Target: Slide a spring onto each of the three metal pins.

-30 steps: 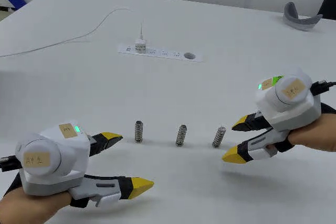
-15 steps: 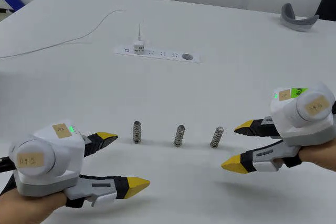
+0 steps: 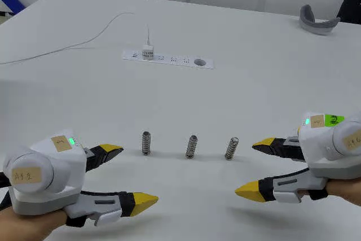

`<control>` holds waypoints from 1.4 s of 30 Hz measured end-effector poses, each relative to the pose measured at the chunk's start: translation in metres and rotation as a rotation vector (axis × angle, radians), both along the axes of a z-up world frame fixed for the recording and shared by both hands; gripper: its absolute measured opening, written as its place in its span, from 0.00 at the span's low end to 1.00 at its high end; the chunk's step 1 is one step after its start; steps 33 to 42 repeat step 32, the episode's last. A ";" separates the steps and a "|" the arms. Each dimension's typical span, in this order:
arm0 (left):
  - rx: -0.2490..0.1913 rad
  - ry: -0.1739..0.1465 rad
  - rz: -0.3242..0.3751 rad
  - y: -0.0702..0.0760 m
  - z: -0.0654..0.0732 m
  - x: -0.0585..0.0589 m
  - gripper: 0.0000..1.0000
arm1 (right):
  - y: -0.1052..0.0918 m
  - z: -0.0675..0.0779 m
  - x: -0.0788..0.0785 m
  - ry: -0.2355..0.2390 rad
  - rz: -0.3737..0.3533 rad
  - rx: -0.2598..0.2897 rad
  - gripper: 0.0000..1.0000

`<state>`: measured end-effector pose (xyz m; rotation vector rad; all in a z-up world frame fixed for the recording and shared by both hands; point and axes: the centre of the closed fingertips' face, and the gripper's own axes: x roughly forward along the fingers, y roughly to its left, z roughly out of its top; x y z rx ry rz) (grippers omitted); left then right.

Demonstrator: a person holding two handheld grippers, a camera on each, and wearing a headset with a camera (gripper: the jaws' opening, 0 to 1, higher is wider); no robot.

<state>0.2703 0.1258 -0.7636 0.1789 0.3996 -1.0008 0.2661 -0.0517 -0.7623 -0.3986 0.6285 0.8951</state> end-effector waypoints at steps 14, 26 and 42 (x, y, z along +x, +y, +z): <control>-0.012 0.012 0.008 0.002 -0.003 -0.003 0.74 | -0.003 0.003 -0.007 -0.043 -0.033 0.061 0.68; -0.021 0.020 0.015 0.002 -0.005 -0.004 0.74 | -0.006 0.000 -0.012 -0.033 -0.077 0.099 0.69; -0.023 0.020 0.020 0.003 -0.005 -0.004 0.74 | -0.008 0.001 -0.012 -0.036 -0.097 0.114 0.69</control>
